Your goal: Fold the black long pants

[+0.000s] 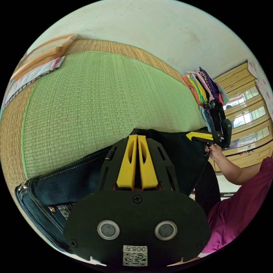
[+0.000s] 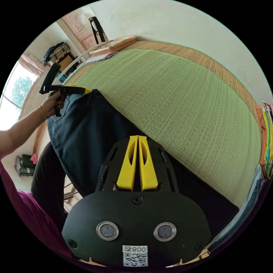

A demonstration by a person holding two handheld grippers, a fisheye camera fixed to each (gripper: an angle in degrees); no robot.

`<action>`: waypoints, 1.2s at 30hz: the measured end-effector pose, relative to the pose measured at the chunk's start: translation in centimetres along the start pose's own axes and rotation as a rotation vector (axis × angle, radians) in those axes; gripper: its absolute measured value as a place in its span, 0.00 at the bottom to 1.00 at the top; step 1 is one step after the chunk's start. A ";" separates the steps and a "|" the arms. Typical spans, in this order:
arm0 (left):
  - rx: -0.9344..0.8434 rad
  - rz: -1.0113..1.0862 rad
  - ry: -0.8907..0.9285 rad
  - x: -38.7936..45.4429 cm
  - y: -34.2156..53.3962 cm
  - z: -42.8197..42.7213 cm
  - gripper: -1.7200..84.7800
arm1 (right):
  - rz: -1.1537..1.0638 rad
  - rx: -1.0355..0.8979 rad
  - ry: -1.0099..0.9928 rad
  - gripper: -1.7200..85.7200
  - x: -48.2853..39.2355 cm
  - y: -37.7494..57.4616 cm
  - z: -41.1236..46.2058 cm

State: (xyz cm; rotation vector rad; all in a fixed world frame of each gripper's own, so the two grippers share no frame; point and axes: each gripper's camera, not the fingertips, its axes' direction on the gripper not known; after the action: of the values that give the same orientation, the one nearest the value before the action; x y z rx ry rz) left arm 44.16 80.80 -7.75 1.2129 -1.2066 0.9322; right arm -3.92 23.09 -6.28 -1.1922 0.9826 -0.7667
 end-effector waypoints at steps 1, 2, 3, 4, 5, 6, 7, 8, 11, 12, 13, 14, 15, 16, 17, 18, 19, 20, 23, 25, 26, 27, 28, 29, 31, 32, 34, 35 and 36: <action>0.006 -0.008 -0.009 0.0 0.3 -0.4 0.02 | -0.012 0.000 0.016 0.02 -0.4 0.0 -0.3; 0.018 -0.017 -0.035 0.2 1.0 -1.5 0.02 | -0.019 -0.001 0.022 0.02 -0.6 0.1 -0.4; 0.029 -0.017 -0.044 0.3 2.0 -2.7 0.02 | -0.029 0.000 0.028 0.02 -0.8 0.1 -0.6; 0.036 -0.018 -0.039 0.4 2.6 -3.3 0.02 | -0.030 -0.005 0.027 0.02 -0.9 0.1 -1.0; 0.052 -0.024 -0.020 0.5 4.2 -4.8 0.02 | -0.030 -0.011 0.027 0.02 -1.0 0.0 -1.1; 0.066 -0.029 -0.006 0.6 6.0 -6.2 0.02 | -0.014 -0.016 0.033 0.02 -0.9 -0.1 -1.5; 0.069 -0.033 -0.006 0.6 7.0 -6.9 0.02 | 0.012 -0.011 0.058 0.02 -0.8 -0.2 -1.9; 0.063 -0.050 -0.014 0.6 9.2 -8.1 0.02 | 0.034 -0.008 0.089 0.02 -0.7 -0.2 -2.1; 0.036 -0.101 -0.022 0.3 15.3 -10.7 0.03 | 0.121 -0.011 0.138 0.02 0.4 -0.1 -2.7; 0.023 -0.133 -0.010 0.1 17.8 -11.5 0.03 | 0.142 -0.006 0.082 0.02 0.7 -0.1 -3.3; 0.018 -0.145 0.002 0.0 19.1 -11.9 0.04 | 0.135 0.002 0.035 0.02 0.3 0.0 -4.0; 0.012 -0.162 0.020 0.0 21.4 -12.5 0.04 | 0.123 0.011 0.019 0.02 -0.2 0.0 -4.5; -0.008 -0.175 0.023 0.1 23.4 -12.9 0.05 | 0.086 0.023 -0.022 0.02 -1.7 0.1 -5.3; -0.020 -0.177 0.021 0.2 24.4 -13.1 0.06 | 0.036 0.020 -0.088 0.03 -3.6 0.2 -5.9; -0.038 -0.183 0.015 0.5 26.1 -13.4 0.07 | 0.008 0.020 -0.123 0.03 -4.8 0.2 -6.2; -0.056 -0.196 0.009 0.7 27.7 -13.8 0.08 | -0.051 0.017 -0.191 0.03 -7.4 0.4 -6.6; -0.057 -0.207 0.006 0.7 28.5 -14.0 0.08 | -0.128 0.006 -0.254 0.03 -10.5 0.7 -6.7; -0.040 -0.232 0.007 0.7 30.0 -14.7 0.09 | -0.173 -0.005 -0.275 0.04 -12.1 0.8 -6.7; 0.037 -0.364 0.056 -0.9 34.0 -16.5 0.10 | -0.344 -0.051 -0.278 0.06 -20.0 1.0 -6.0; 0.100 -0.466 0.101 -2.6 36.4 -17.4 0.10 | -0.439 -0.067 -0.276 0.07 -24.8 0.7 -5.3; 0.151 -0.523 0.142 -3.7 37.8 -17.9 0.10 | -0.456 -0.074 -0.283 0.08 -25.7 0.6 -5.1; 0.189 -0.558 0.196 -4.7 38.9 -18.2 0.10 | -0.485 -0.096 -0.289 0.08 -27.5 0.4 -4.6; 0.202 -0.577 0.216 -5.2 39.4 -18.3 0.10 | -0.521 -0.119 -0.273 0.09 -29.1 0.3 -4.0; 0.224 -0.616 0.249 -6.1 40.3 -18.4 0.09 | -0.535 -0.128 -0.256 0.09 -29.7 0.3 -3.7; 0.251 -0.661 0.294 -7.2 41.5 -18.5 0.07 | -0.568 -0.166 -0.222 0.08 -31.6 0.3 -2.8; 0.265 -0.691 0.322 -7.8 42.3 -18.6 0.06 | -0.572 -0.171 -0.208 0.08 -32.0 0.4 -2.7; 0.288 -0.704 0.356 -8.1 43.3 -19.1 0.05 | -0.573 -0.174 -0.164 0.06 -32.6 0.3 -2.5; 0.307 -0.700 0.368 -8.0 44.0 -19.6 0.04 | -0.575 -0.178 -0.168 0.06 -32.7 0.2 -2.6; 0.336 -0.692 0.382 -7.8 44.6 -20.4 0.04 | -0.569 -0.187 -0.176 0.05 -32.8 0.0 -2.8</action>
State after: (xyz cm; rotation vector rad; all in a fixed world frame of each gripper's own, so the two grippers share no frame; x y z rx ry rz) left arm 2.95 108.50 -6.53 1.4929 -0.2824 0.7940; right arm -19.54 51.26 0.31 -1.7056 0.5761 -1.0052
